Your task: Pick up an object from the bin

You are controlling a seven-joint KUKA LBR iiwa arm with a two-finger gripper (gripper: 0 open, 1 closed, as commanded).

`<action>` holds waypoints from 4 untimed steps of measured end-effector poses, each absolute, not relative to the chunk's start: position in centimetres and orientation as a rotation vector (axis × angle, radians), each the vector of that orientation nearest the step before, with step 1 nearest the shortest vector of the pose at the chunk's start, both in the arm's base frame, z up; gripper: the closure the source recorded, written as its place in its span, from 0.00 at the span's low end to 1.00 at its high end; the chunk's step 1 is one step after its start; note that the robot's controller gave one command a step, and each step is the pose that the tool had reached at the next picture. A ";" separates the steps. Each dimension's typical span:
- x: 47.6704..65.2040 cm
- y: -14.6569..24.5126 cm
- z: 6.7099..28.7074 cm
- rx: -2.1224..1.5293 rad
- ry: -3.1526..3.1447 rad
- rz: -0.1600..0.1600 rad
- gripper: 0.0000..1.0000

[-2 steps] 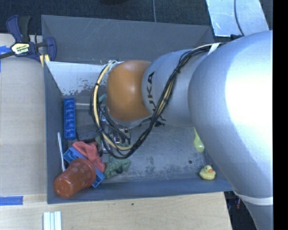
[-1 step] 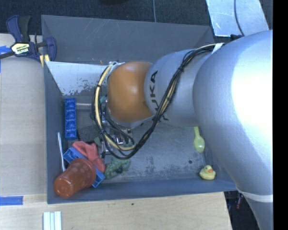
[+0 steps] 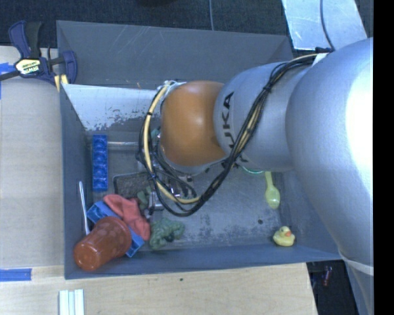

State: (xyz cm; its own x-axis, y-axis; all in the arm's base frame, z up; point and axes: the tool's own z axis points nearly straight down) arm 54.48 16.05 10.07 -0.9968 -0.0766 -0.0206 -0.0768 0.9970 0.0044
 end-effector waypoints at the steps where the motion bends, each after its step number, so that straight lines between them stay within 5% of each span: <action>1: 53.5 15.0 10.9 -0.233 3.104 0.011 0.00; 2: 51.9 17.4 15.4 -0.096 3.117 0.010 0.00; 3: 54.2 12.7 15.8 -0.010 3.113 0.014 0.00; 4: 54.3 9.7 16.6 0.047 3.115 0.008 0.00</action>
Offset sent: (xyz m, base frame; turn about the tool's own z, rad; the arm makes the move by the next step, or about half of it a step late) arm -0.0299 0.0195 0.0600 0.0209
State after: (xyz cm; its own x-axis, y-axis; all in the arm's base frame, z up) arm 54.31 9.67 16.57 -0.9992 0.0303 -0.0262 0.0302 0.9995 0.0053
